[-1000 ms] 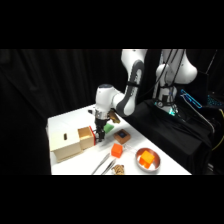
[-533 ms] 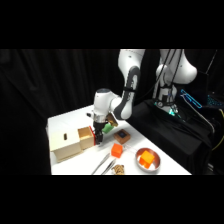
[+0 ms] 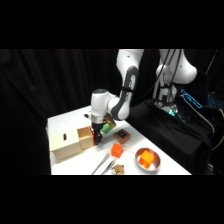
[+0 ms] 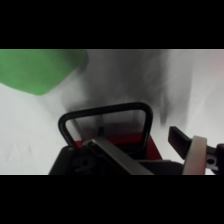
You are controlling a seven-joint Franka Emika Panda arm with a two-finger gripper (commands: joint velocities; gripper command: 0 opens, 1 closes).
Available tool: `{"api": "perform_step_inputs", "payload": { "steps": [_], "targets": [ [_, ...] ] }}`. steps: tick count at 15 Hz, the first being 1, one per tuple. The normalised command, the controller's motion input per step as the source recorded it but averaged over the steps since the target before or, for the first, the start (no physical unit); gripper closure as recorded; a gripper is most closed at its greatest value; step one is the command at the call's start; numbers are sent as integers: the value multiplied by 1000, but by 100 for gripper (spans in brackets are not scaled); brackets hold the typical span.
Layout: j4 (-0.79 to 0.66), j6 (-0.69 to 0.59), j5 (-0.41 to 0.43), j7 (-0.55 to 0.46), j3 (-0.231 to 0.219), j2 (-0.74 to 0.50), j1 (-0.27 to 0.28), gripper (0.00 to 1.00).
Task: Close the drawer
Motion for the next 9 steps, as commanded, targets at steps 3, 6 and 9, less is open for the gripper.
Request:
{"api": "perform_step_inputs", "payload": {
  "steps": [3, 6, 9],
  "targets": [
    [392, -478, -49, -147, 5, 11, 5, 0],
    [439, -386, -71, -110, -28, 96, 25, 0],
    [438, -281, -75, -90, -31, 152, 29, 0]
  ]
}}
